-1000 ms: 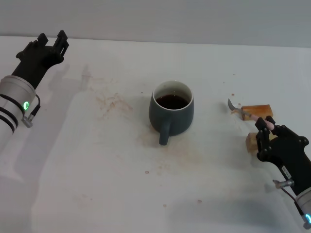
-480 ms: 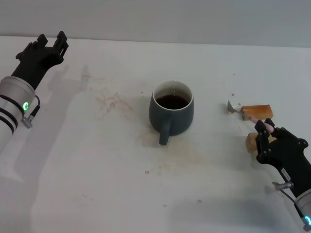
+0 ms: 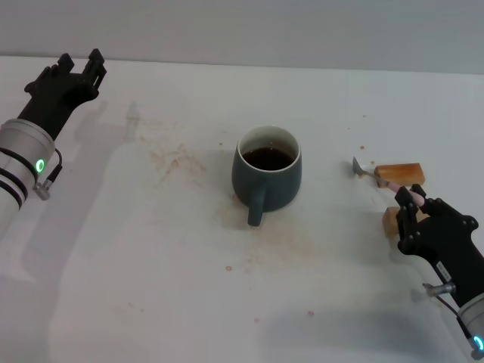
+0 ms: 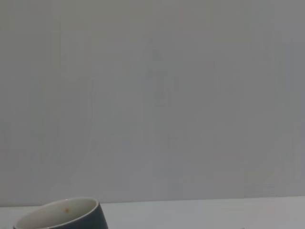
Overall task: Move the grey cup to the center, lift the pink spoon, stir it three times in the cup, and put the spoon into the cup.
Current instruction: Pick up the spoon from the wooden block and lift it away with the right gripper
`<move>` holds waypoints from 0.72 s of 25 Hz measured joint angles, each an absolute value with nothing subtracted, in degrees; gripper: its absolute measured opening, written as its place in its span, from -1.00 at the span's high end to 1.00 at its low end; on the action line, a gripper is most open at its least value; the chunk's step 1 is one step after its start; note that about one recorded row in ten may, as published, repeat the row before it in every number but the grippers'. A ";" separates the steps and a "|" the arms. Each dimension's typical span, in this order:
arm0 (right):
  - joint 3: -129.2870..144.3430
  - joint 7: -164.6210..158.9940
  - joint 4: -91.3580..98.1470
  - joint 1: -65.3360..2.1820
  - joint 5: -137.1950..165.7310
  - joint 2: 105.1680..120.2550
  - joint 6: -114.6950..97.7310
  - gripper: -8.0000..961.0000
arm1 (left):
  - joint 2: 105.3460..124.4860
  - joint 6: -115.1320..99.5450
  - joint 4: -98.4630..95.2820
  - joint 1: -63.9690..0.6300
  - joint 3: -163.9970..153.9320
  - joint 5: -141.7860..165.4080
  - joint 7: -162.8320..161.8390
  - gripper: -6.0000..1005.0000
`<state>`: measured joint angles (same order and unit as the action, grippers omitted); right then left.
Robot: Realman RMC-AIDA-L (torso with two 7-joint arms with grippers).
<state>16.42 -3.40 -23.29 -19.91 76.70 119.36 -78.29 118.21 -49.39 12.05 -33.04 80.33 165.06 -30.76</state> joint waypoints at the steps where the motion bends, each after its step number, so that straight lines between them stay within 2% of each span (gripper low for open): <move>1: 16.43 -3.40 -23.29 -19.95 76.74 119.36 -78.29 0.78 | 118.21 -49.39 12.05 -33.04 80.33 165.06 -30.77 -0.10; 18: 16.32 -3.40 -23.29 -20.23 77.65 119.36 -77.91 0.77 | 118.21 -49.39 11.95 -33.04 80.33 165.06 -30.76 -0.10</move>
